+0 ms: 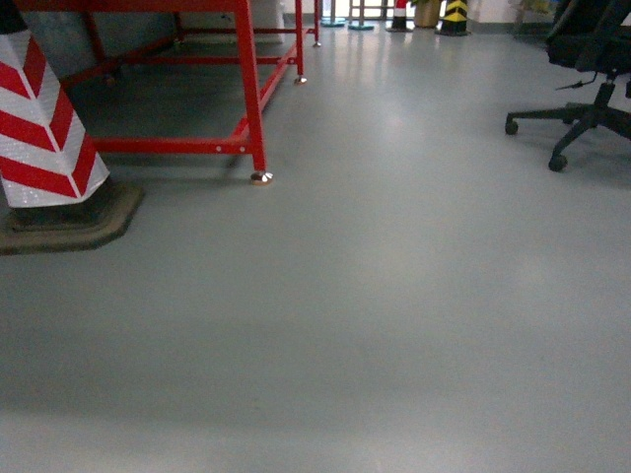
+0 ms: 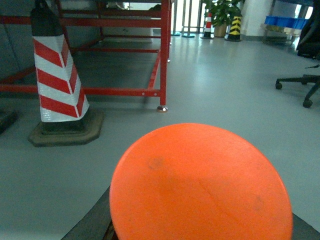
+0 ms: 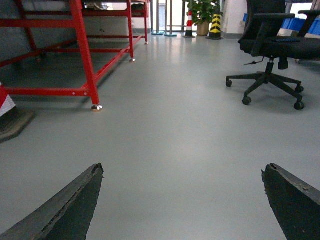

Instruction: Pick capacitor and pack into box

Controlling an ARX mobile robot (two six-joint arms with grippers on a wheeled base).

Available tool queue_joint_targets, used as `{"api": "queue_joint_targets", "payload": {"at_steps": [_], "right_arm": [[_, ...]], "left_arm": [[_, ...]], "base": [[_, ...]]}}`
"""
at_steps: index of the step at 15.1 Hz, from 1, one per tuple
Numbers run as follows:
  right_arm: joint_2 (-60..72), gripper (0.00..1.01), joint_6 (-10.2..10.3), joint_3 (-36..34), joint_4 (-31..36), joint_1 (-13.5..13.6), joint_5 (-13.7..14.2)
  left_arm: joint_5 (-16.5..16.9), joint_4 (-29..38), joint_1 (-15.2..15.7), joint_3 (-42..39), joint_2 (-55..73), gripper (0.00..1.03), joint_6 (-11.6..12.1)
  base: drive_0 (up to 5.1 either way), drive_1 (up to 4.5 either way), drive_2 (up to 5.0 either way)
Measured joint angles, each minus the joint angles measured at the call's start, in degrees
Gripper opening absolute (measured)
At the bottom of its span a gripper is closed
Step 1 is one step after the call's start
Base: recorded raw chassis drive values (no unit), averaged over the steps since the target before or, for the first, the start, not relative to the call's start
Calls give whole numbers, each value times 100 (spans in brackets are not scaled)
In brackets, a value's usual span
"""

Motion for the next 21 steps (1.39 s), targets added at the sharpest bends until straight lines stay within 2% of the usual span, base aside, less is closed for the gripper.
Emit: {"api": "queue_joint_targets", "payload": {"at_steps": [21], "right_arm": [[0,98,0,0,2,0,2]], "left_arm": [[-2,4,0,0,0,44,0]], "base": [[-507,239,239]]}}
